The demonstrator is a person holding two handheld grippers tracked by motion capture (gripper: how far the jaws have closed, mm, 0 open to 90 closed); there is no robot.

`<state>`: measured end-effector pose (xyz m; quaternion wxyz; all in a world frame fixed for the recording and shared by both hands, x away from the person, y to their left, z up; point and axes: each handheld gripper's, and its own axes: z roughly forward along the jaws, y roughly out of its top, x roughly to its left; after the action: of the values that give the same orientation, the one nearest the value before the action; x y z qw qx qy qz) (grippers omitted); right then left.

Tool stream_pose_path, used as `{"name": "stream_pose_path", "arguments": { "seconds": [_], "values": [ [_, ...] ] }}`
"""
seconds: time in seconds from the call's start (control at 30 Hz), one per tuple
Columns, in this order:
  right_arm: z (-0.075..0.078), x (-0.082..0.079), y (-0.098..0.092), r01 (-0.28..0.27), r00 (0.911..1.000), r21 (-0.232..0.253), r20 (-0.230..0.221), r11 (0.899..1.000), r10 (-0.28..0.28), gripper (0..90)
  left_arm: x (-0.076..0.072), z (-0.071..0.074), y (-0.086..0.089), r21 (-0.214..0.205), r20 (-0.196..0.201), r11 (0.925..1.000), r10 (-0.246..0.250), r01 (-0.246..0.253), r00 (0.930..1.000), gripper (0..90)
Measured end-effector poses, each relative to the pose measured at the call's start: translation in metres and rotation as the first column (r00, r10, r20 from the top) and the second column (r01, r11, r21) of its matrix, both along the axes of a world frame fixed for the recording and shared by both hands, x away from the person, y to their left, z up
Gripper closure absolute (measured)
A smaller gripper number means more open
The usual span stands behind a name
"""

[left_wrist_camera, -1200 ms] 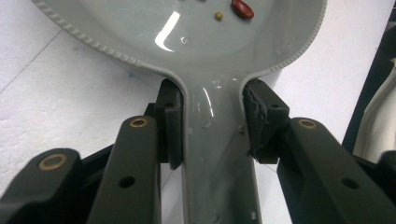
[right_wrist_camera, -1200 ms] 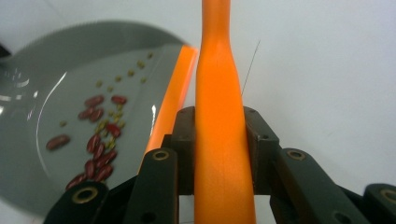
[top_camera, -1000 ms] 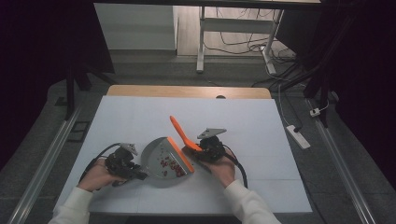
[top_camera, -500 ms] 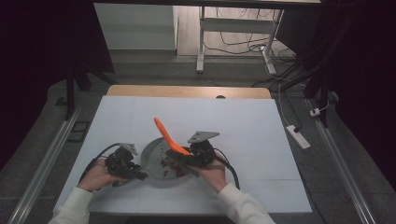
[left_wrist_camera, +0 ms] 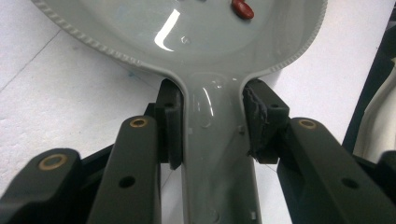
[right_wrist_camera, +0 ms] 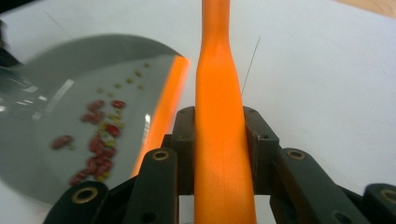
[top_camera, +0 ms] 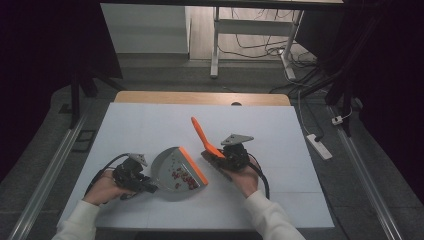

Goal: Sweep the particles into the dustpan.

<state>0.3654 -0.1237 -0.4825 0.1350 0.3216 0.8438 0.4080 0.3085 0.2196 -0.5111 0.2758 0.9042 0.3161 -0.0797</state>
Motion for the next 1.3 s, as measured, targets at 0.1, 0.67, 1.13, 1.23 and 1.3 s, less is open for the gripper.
{"name": "stream_pose_path", "arguments": {
  "seconds": [0.1, 0.67, 1.13, 1.23, 1.3],
  "values": [
    [-0.007, 0.003, 0.002, 0.013, 0.9997, -0.047, 0.019, 0.999, -0.012, 70.0, 0.0, 0.0, 0.0, 0.0, 0.001, 1.0, -0.002, 0.002, 1.0, 61.3],
    [-0.014, -0.003, 0.046, -0.088, 0.9959, -0.03, 0.017, 0.996, 0.089, 70.0, 0.0, -0.001, -0.001, 0.003, -0.001, 1.0, 0.0, 0.0, 1.0, 61.3],
    [-0.002, -0.011, 0.048, -0.147, 0.9891, 0.041, 0.017, 0.988, 0.146, 70.1, -0.002, -0.001, 0.0, -0.011, 0.009, 0.9999, 0.006, -0.006, 0.9999, 61.4],
    [0.001, -0.008, 0.042, -0.13, 0.9913, 0.049, 0.024, 0.99, 0.129, 70.1, -0.003, -0.001, 0.0, -0.013, 0.011, 0.9999, 0.008, -0.008, 0.9999, 61.4],
    [0.003, -0.007, 0.038, -0.122, 0.9924, 0.051, 0.028, 0.991, 0.12, 70.1, -0.003, -0.001, 0.0, -0.015, 0.013, 0.9999, 0.008, -0.008, 0.9999, 61.3]
  ]
}}
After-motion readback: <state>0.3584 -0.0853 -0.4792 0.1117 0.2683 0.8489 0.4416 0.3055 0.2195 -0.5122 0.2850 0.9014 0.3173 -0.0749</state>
